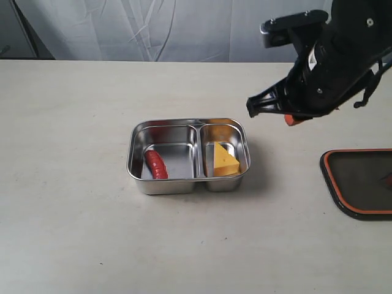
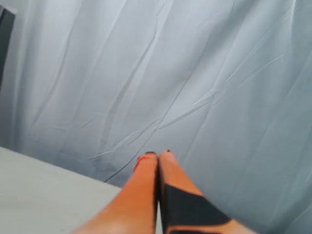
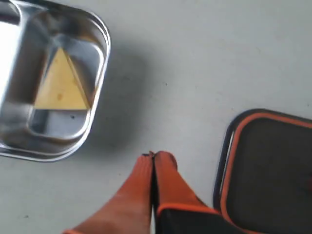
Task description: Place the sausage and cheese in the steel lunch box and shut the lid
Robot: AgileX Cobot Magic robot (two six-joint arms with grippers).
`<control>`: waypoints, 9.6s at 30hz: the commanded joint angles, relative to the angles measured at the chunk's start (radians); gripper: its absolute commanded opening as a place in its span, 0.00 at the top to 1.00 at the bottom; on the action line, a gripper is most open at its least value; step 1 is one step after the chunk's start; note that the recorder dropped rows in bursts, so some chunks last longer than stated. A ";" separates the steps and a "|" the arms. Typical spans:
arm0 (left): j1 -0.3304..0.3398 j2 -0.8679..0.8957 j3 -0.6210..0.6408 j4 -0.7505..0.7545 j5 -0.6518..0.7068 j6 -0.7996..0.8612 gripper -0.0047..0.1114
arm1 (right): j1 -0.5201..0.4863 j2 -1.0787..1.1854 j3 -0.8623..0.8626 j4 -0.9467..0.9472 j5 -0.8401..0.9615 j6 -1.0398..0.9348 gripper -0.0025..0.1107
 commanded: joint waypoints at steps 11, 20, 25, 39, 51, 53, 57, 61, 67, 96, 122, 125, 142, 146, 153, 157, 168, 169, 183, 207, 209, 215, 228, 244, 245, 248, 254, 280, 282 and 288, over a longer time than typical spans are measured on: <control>-0.012 -0.004 0.003 0.029 -0.177 -0.051 0.96 | -0.094 -0.008 0.250 -0.175 -0.028 0.230 0.99; -0.012 -0.004 0.003 0.073 -0.177 -0.051 0.96 | -0.292 -0.008 0.287 0.148 -0.044 -0.139 0.99; -0.012 -0.004 0.003 0.082 -0.177 -0.051 0.96 | -0.294 0.029 0.367 0.101 -0.158 -0.148 0.99; -0.012 -0.004 0.003 0.122 -0.177 -0.051 0.96 | -0.294 0.147 0.400 0.019 -0.245 0.029 0.74; -0.012 -0.004 0.003 0.146 -0.171 -0.053 0.96 | -0.292 0.145 0.356 0.068 -0.082 0.011 0.49; -0.012 -0.004 0.003 0.146 -0.165 -0.053 0.96 | -0.292 0.141 0.328 0.068 -0.059 0.011 0.49; -0.012 -0.004 0.003 0.146 -0.165 -0.053 0.96 | -0.292 0.136 0.315 0.029 -0.101 -0.013 0.49; -0.012 -0.004 0.003 0.146 -0.165 -0.053 0.96 | -0.292 0.144 0.315 -0.062 -0.186 -0.013 0.49; -0.012 -0.004 0.003 0.146 -0.163 -0.053 0.96 | -0.294 0.270 0.315 -0.049 -0.188 -0.013 0.54; -0.012 -0.004 -0.014 0.513 -0.522 -0.061 0.96 | -0.294 -0.238 0.314 0.747 -0.361 -0.418 0.99; -0.090 0.495 -0.408 0.547 -0.307 -0.015 0.53 | -0.292 -0.270 0.294 1.845 0.044 -1.188 0.99; -0.116 0.663 -0.445 0.522 -0.490 -0.015 0.55 | -0.262 -0.270 0.294 1.933 0.061 -1.223 0.99; -0.352 1.151 -0.450 0.405 -0.726 0.221 0.56 | 0.061 -0.270 0.175 1.945 -0.215 -1.259 0.99; -0.393 1.151 -0.450 0.316 -0.700 0.305 0.56 | 0.110 -0.243 0.154 1.945 -0.261 -1.257 0.99; -0.465 1.154 -0.470 0.129 -0.602 0.506 0.56 | 0.193 -0.166 0.093 1.945 -0.254 -1.242 0.99; -0.472 1.160 -0.501 0.096 -0.495 0.526 0.62 | 0.231 -0.143 0.076 1.945 -0.223 -1.216 0.99; -0.470 1.160 -0.506 0.048 -0.309 0.729 0.96 | 0.235 -0.145 0.076 1.943 -0.268 -1.201 0.99; -0.470 1.160 -0.506 0.043 -0.263 0.768 0.96 | 0.235 -0.145 0.076 1.928 -0.284 -1.196 0.99; -0.470 1.160 -0.506 -0.089 -0.009 1.249 0.96 | 0.145 -0.145 0.076 1.486 -0.325 -0.692 0.99; -0.470 1.137 -0.573 -0.347 0.064 1.729 0.96 | 0.145 -0.055 0.076 1.601 -0.331 -0.584 0.67; -0.470 1.137 -0.573 -0.347 0.064 1.729 0.96 | 0.145 -0.055 0.076 1.608 -0.318 -0.584 0.67; -0.470 1.137 -0.573 -0.347 0.064 1.729 0.96 | 0.145 -0.055 0.076 1.606 -0.313 -0.592 0.69; -0.470 1.137 -0.573 -0.337 0.092 1.731 0.96 | 0.145 -0.072 0.076 1.604 -0.303 -0.592 0.90; -0.470 1.137 -0.573 -0.278 0.080 1.765 0.96 | 0.145 -0.044 0.076 1.494 -0.484 -0.468 0.90; -0.470 1.137 -0.573 -0.278 0.080 1.765 0.96 | 0.145 -0.040 0.076 1.498 -0.496 -0.468 0.90; -0.470 1.137 -0.573 -0.278 0.078 1.765 0.96 | 0.145 -0.008 0.076 1.540 -0.483 -0.468 0.90; -0.470 1.137 -0.573 -0.278 0.078 1.765 0.96 | 0.145 0.027 0.076 1.608 -0.442 -0.468 0.77; -0.549 1.148 -0.573 -0.247 0.084 1.753 0.96 | 0.144 0.027 0.076 1.780 -0.477 -0.637 0.99; -0.549 1.148 -0.573 -0.249 0.084 1.750 0.96 | 0.144 0.027 0.076 1.779 -0.490 -0.705 0.98; -0.549 1.148 -0.573 -0.353 0.071 1.744 0.94 | 0.144 0.027 0.076 1.772 -0.584 -0.850 0.98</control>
